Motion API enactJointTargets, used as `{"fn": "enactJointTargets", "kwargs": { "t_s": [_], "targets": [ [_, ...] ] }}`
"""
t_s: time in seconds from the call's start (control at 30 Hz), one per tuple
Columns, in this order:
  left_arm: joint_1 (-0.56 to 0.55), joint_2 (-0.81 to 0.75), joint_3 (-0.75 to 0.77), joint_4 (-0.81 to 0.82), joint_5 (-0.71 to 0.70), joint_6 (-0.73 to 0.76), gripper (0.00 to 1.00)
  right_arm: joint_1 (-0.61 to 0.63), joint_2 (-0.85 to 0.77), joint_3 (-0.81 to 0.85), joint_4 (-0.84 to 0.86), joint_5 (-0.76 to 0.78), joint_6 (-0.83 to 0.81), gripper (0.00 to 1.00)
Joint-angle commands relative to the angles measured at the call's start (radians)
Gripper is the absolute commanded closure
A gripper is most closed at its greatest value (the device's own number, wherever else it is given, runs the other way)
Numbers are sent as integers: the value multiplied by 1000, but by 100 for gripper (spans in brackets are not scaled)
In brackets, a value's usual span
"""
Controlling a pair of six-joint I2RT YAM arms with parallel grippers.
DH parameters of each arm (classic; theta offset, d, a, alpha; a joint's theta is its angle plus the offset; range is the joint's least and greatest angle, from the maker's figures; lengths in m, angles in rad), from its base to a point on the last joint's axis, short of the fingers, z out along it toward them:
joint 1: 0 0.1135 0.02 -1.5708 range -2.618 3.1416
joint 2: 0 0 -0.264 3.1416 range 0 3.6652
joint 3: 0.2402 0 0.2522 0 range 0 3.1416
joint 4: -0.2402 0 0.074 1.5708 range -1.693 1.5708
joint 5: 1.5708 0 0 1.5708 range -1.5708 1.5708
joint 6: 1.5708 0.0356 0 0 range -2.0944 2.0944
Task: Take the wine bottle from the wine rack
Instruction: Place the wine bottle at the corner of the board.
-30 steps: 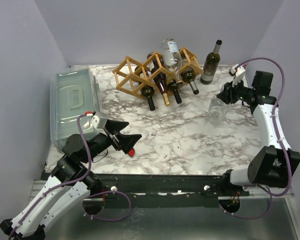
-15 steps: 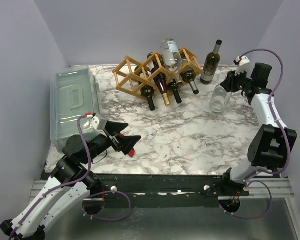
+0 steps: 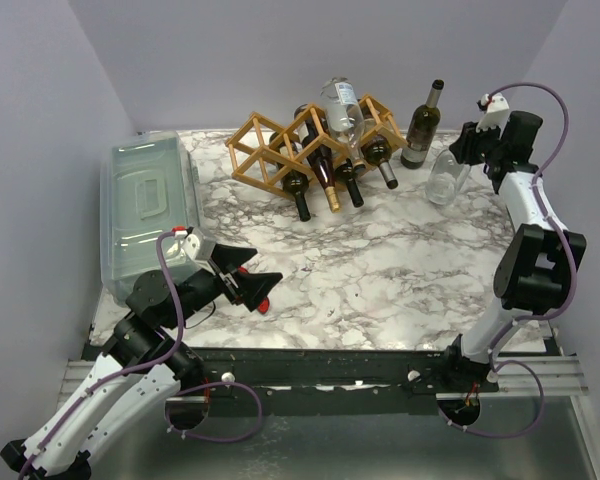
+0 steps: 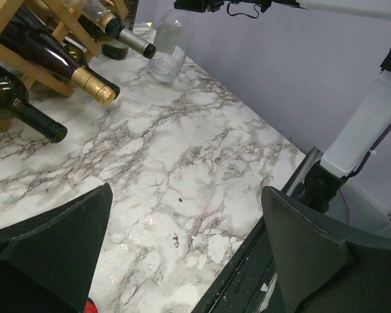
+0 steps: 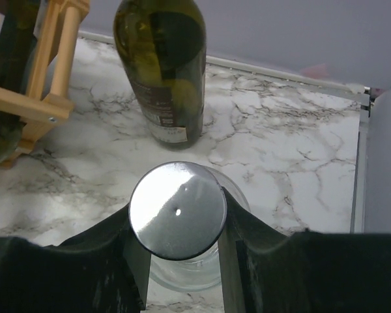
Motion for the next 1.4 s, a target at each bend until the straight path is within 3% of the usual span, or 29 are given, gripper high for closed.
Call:
{"fn": "enactJointTargets", "kwargs": {
  "t_s": [0.0,0.77,1.37],
  "targets": [
    [7,-10,-9,2,-24,-13,1,-10,22,126,199,56,59,100],
    [7,33,3,4,-40,-16,1,-8,259,352,320,190,171,100],
    [8,62,17,15,-43,-10,1,14,383,511,269,194,180,97]
  ]
}}
